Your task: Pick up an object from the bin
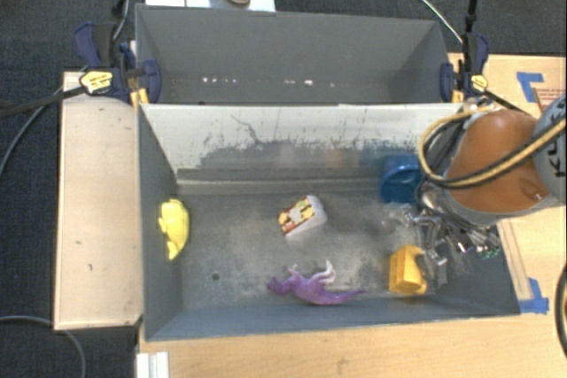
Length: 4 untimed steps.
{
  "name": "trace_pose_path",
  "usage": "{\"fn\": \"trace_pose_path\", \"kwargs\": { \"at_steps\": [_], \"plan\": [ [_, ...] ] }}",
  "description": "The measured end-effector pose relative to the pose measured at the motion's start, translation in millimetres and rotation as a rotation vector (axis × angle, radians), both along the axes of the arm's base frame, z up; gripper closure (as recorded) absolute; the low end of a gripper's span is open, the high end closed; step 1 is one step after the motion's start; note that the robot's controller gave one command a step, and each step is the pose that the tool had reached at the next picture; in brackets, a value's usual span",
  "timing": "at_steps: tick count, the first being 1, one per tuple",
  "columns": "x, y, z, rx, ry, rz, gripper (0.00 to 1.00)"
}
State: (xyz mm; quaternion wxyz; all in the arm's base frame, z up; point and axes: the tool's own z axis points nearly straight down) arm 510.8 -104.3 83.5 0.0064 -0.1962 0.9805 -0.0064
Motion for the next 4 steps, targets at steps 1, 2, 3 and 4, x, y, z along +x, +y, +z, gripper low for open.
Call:
{"fn": "trace_pose_path", "kwargs": {
  "at_steps": [1, 2, 3, 4],
  "plan": [
    [-5.9, 5.4, -2.1, -0.007, -0.019, 0.157, 0.00],
    [-11.4, 19.5, -4.0, -0.016, -0.011, 0.288, 1.00],
    [-11.4, 19.6, -4.0, -0.016, -0.011, 0.289, 1.00],
    [-10.8, 36.1, 131.5, -0.016, -0.016, 0.260, 1.00]
  ]
}}
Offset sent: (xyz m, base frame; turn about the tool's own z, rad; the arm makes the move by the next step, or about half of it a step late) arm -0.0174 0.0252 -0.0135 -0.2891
